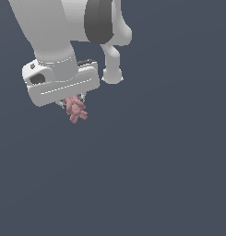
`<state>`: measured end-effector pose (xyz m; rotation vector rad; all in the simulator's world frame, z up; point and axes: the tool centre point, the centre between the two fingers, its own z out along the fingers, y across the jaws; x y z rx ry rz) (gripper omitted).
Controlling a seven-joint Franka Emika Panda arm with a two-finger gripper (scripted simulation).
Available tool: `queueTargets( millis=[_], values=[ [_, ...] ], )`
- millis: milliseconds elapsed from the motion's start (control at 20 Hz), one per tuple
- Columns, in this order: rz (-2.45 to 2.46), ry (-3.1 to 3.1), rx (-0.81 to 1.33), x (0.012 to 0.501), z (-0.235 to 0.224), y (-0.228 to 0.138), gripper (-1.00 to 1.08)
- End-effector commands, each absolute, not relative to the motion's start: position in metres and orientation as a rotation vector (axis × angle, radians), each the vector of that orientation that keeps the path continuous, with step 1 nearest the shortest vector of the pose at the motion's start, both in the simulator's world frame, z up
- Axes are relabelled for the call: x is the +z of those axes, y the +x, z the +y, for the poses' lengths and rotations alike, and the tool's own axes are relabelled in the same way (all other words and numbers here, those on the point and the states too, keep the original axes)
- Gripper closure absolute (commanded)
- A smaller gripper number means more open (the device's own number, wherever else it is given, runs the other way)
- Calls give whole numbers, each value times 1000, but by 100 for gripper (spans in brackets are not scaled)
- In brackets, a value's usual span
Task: Pick up the object and move it to a goal position.
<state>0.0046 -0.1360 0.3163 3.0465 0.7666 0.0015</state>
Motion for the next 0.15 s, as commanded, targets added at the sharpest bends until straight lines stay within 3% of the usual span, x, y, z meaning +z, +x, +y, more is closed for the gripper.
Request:
queueTargets(
  millis=[0,100],
  values=[
    [767,3047,0,320,-137,5,108],
    [767,3047,0,321,-138,6,108]
  ],
)
